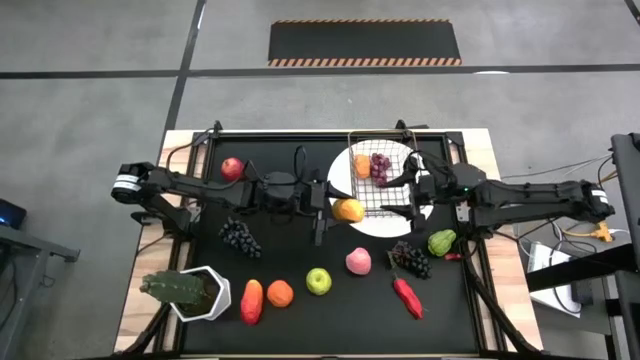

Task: Build produce basket
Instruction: Put the yellow mango into the wire basket

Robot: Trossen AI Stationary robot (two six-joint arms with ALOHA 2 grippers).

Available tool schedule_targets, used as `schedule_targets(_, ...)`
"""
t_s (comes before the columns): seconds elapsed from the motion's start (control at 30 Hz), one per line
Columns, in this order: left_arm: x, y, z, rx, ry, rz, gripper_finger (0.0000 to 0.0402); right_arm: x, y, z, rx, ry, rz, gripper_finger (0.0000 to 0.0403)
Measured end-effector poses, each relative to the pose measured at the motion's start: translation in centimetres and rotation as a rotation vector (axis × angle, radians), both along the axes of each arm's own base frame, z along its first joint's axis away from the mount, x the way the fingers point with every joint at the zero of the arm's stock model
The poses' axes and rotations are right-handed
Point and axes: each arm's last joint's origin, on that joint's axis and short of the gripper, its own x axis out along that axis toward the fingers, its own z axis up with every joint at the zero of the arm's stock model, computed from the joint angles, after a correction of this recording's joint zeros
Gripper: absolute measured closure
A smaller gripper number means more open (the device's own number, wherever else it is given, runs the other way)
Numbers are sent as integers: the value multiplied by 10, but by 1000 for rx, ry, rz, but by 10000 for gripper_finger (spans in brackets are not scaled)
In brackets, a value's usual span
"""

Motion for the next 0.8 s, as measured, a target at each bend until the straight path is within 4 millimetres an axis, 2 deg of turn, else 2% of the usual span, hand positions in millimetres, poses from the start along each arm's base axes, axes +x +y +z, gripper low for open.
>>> schedule_targets(0.2,-4,4,-15,-35,-93,-20,171,9,-1,5,14,10,6,105)
schedule_targets(0.33,-9,9,-26,-80,-156,-9,171,13,0,9,-12,-5,14,87)
schedule_targets(0.47,-15,14,-32,-118,-235,0,171,19,0,8,-32,-25,36,84)
schedule_targets(0.8,-19,28,-34,-215,-277,38,171,43,-3,6,-48,-72,36,88)
